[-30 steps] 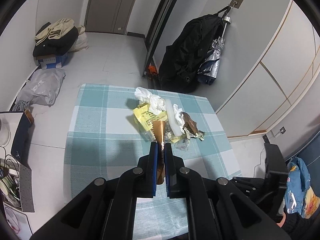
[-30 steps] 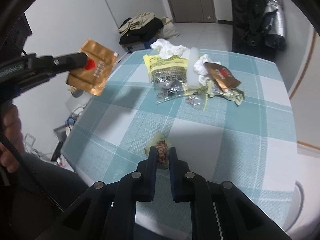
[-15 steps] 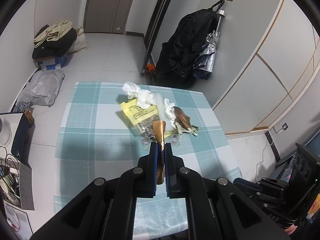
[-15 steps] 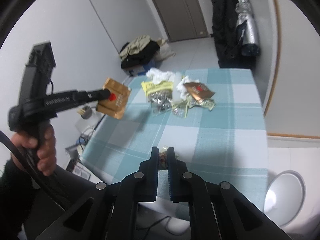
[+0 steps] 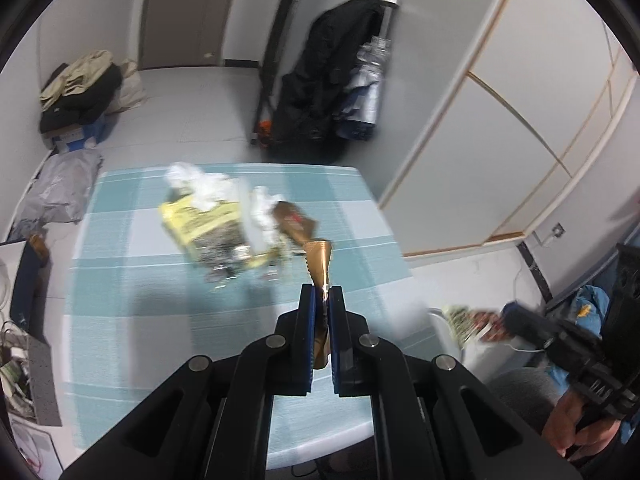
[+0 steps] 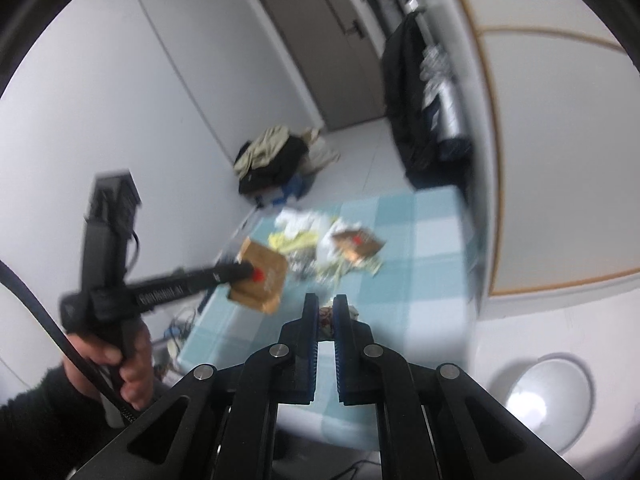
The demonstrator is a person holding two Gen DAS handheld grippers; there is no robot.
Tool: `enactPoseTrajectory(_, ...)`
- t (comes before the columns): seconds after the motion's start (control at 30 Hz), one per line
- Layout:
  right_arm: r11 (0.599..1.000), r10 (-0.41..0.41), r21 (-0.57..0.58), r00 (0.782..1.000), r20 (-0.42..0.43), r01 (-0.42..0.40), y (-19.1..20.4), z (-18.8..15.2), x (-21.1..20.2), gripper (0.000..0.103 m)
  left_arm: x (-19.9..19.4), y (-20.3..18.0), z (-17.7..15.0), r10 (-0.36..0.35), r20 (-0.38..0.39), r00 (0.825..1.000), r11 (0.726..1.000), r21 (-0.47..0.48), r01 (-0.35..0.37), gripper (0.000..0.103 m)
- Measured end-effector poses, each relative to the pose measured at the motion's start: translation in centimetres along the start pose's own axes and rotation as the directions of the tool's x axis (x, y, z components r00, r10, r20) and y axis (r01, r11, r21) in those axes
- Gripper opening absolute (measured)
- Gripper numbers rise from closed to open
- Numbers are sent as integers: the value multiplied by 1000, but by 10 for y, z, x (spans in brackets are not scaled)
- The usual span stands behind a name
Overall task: Collect trash
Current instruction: 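Carry both held wrappers over the white trash bin with both tools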
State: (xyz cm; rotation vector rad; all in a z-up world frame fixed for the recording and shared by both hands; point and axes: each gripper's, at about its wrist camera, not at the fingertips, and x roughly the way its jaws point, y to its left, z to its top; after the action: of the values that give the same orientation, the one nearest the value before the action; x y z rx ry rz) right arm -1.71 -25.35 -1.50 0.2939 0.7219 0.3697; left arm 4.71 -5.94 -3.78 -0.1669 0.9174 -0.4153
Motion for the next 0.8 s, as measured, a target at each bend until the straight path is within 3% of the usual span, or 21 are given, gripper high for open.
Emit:
enactPoseTrajectory(0.2,990,-110,99,991,70,102,-56,6,-52,6,31,-63,10,-109,-49,993,992,63,112,2)
enactPoseTrajectory(0.33,969,-193,173,979,66,179,-100,-3,-73,6,62,-104,13,-178,-110,978,976,105,189,2)
enactPoseTrajectory(0.5,927,-254,286,967,8,241,-158,-23,-74,6,114,-151,9,-234,-225,946,955,129,267,2)
enactPoseTrajectory(0.8,845,-287,420,944,-166,331,-238,-73,-26,6,196,-196,-7,-214,-397,892,946,145,292,2)
